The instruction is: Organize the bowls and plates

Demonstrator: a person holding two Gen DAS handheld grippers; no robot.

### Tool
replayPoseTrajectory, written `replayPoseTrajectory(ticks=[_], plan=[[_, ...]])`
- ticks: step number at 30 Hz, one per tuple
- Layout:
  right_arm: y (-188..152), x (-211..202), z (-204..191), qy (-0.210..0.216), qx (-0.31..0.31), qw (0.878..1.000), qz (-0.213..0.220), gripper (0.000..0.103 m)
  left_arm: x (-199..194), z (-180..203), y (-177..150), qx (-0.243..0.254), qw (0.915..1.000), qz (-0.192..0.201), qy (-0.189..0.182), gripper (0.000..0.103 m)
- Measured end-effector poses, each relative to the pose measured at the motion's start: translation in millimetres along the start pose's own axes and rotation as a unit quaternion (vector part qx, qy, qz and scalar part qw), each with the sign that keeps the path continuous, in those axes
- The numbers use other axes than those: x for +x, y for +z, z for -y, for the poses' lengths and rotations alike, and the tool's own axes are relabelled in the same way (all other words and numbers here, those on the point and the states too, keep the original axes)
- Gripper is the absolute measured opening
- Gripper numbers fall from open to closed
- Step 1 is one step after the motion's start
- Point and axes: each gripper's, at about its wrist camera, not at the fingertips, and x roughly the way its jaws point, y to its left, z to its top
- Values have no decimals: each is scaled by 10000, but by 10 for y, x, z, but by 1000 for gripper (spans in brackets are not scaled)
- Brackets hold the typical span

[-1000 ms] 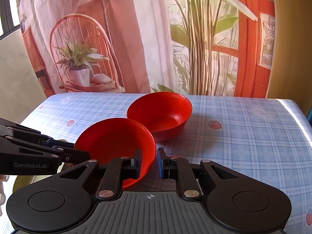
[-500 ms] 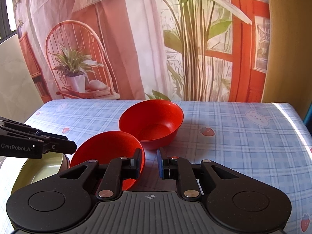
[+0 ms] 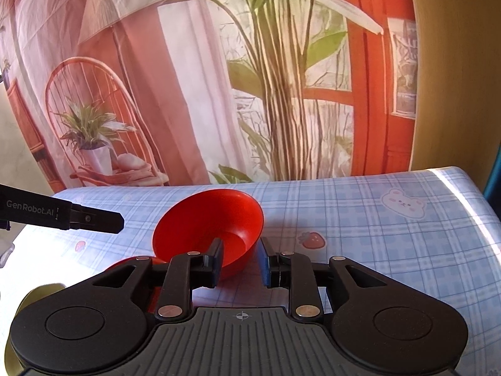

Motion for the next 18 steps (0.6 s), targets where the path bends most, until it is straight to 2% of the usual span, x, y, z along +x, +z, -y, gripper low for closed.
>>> replayPoseTrajectory(ticks=[9,14,18], plan=[[-71,232,78,23,125,9999,-111,23,365,22,74,39,9997,-231,-4,21],[-89,260,109,69,162,9998,-90,23,448,-10,87,-74,9991,-304,-275,21],[-97,269,103,112,179,9997,-101,21,484,24,64,-17,9990,-308,-318,21]])
